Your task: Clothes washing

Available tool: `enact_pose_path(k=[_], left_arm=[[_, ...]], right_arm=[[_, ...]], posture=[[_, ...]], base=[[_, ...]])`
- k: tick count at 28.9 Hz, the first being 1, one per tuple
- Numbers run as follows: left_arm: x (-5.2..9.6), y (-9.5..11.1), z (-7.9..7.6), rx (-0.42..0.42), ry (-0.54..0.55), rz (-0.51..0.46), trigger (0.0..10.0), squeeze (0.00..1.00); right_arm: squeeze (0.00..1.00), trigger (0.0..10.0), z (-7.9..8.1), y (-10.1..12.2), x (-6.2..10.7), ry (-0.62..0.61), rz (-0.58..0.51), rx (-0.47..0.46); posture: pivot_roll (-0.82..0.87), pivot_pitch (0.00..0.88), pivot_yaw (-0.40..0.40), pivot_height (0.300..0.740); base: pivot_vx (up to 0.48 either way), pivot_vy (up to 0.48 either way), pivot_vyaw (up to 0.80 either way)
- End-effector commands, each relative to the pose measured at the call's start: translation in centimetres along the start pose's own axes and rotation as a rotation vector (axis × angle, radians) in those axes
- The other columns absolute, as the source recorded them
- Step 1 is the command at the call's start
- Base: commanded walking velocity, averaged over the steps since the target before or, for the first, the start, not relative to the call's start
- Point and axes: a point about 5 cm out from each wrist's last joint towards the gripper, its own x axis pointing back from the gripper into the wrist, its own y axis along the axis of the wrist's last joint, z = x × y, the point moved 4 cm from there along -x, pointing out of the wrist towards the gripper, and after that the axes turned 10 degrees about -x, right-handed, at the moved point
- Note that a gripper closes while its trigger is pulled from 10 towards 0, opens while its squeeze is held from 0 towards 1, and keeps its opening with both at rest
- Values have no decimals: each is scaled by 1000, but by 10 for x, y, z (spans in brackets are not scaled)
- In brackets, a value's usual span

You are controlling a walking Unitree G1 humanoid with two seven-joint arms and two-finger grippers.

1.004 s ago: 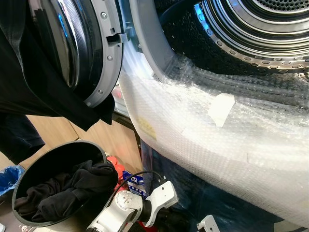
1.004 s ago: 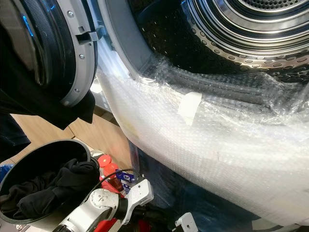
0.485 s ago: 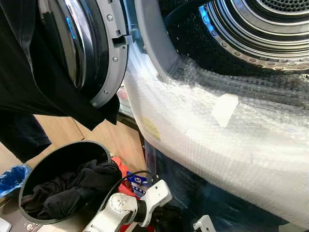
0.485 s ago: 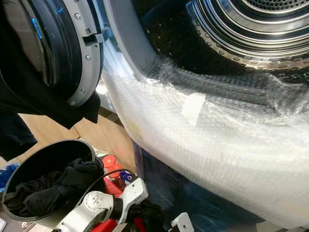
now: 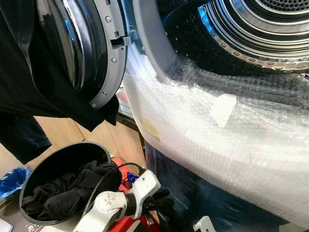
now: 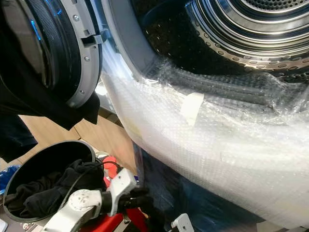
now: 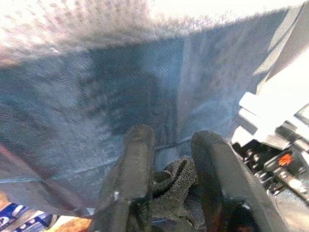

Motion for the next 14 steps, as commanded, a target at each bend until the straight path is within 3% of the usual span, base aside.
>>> enact_pose_path(k=[1,4,6,7,9,10,11,12,13,14], left_arm=[[13,8,3,-7,18,-2,10000,1000],[16,14,5,-16,31,-10,10000,1000],[29,32,33,-87,257,-55,10000,1000],[29,32,33,-87,257,-55,10000,1000],[42,42,53,-152,439,-74,10000,1000],[58,46,70,-152,638,-100,10000,753],[65,45,75,-138,702,-111,10000,753],[72,43,80,-148,764,-103,10000,125],[80,42,86,-186,834,-88,10000,0],[89,38,93,-189,911,-74,10000,0]], right_arm=[[0,0,4,-5,-2,14,13,-2],[0,0,4,-6,-2,15,14,-1],[0,0,3,-6,-2,9,19,5],[0,0,3,-6,-2,9,19,5],[0,0,2,-6,-1,2,22,10],[0,0,0,-4,0,-6,11,5],[0,0,0,-4,0,-8,7,3],[0,0,0,-3,0,-9,5,6],[0,0,-1,-3,1,-12,6,14],[0,0,-2,-1,1,-18,5,23]], posture=[[57,36,156,740],[58,36,154,740],[51,28,160,740],[51,28,160,740],[49,29,161,740],[54,30,157,740],[54,30,157,740],[62,29,153,740],[65,29,152,740],[74,30,151,740]], base=[[0,0,0],[0,0,0],[0,0,0],[0,0,0],[0,0,0],[0,0,0],[0,0,0],[0,0,0],[0,0,0],[0,0,0]])
